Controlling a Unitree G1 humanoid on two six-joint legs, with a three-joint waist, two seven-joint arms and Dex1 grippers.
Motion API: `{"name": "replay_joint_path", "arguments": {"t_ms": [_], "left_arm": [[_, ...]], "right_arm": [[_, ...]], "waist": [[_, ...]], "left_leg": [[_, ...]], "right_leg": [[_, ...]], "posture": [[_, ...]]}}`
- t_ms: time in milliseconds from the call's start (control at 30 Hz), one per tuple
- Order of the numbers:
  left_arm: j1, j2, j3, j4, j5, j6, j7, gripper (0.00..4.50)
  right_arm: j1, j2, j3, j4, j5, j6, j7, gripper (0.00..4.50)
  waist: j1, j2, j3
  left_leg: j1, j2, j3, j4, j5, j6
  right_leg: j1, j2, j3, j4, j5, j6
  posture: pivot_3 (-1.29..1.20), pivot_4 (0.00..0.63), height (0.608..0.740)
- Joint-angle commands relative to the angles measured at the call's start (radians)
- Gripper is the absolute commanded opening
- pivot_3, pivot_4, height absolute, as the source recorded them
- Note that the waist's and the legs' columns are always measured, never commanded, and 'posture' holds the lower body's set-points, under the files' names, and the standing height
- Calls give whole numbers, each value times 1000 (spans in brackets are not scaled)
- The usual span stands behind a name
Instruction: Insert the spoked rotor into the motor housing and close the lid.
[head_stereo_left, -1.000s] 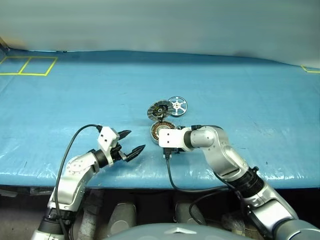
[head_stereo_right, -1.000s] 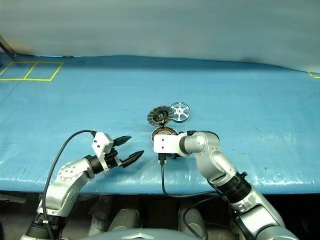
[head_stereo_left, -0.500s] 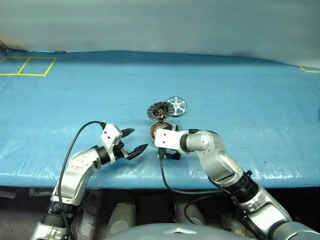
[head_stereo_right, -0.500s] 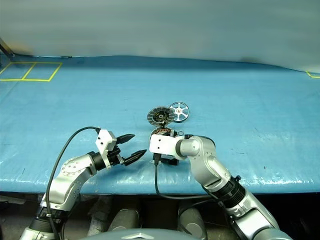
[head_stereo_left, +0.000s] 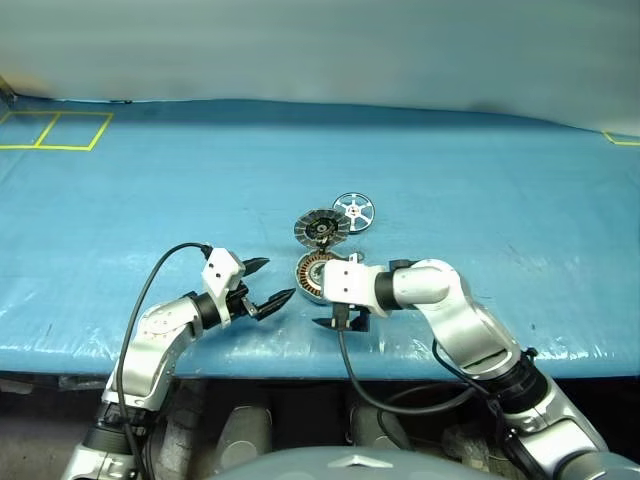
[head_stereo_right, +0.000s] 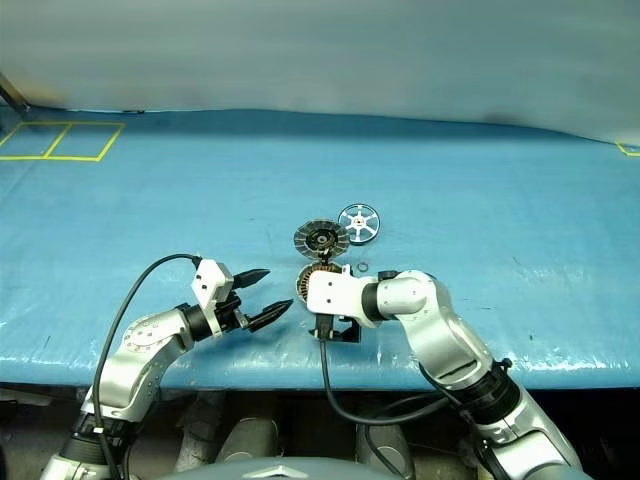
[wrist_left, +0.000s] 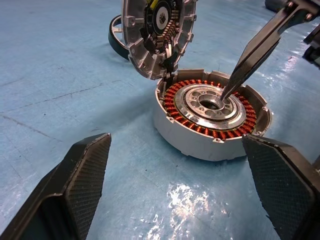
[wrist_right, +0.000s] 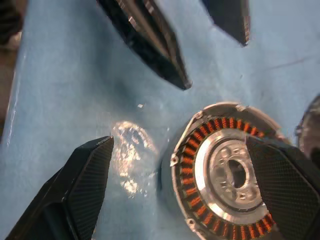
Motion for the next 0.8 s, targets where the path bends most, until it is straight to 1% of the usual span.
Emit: {"name": "replay_joint_path", "arguments": {"t_ms": [33, 100, 167, 267, 367, 433, 533, 700, 767, 800], "left_arm": [[2, 5, 6, -22, -9, -7, -13, 4500], [5, 8, 6, -24, -8, -10, -15, 4500], [4, 8, 7, -27, -10, -8, -18, 4500], [-2, 11, 2, -35, -18, -5, -36, 4500], [-16, 14, -8, -48, -33, 5, -65, 4500], [-24, 21, -15, -55, -40, 12, -89, 4500], [-37, 34, -29, -69, -62, 42, -135, 4500], [-62, 32, -60, -85, -65, 52, -164, 4500], [-69, 28, -64, -90, -65, 50, -162, 4500], [-71, 28, -64, -91, -65, 49, -161, 4500]], "right_arm": [[40, 23, -200, -41, 112, 8, -86, 4455], [79, 35, -297, -44, 156, 15, -141, 4455], [137, 32, -367, -43, 172, -2, -193, 4455], [241, 1, -411, -4, 136, -60, -279, 4455], [323, 32, -456, 25, 182, -73, -338, 4455], [348, 53, -460, 38, 206, -79, -362, 4455], [345, 81, -440, 84, 216, -105, -402, 4455], [290, 139, -380, 190, 224, -153, -447, 4455], [263, 153, -353, 229, 218, -173, -459, 4455], [252, 158, -343, 245, 217, -182, -463, 4455]], "waist": [[1, 0, 0], [2, 0, 0], [2, 0, 0], [2, 0, 0], [0, 0, 0], [-3, 0, 0], [-7, 1, 1], [-5, 1, 1], [-4, 1, 1], [-3, 1, 1]], "left_leg": [[0, 0, 0, 0, 0, 0], [0, 0, 0, 0, 0, 0], [0, 0, 0, 0, 0, 0], [0, 0, 0, -1, 0, 0], [0, 0, 1, -1, 0, 0], [1, 0, 2, -1, 0, 0], [2, 1, 3, 0, 0, 0], [2, 1, 4, 0, 0, 0], [2, 1, 4, 0, 0, 0], [2, 1, 4, 0, 0, 0]], "right_leg": [[0, 0, 0, 0, 0, 0], [0, 0, 0, 0, 0, 0], [0, 0, 0, 0, 0, 0], [0, 0, 0, 0, 0, 0], [0, 0, 1, 0, 0, 0], [0, 0, 1, 0, 0, 0], [0, 1, 3, 1, -3, 4], [0, 1, 4, 1, -5, 1], [0, 1, 4, 1, -4, 1], [0, 1, 4, 1, -3, 4]], "posture": [[0, 150, 740], [0, 150, 740], [0, 150, 740], [0, 150, 740], [0, 150, 740], [0, 150, 740], [0, 150, 740], [0, 150, 740], [0, 150, 740], [0, 150, 740]]}}
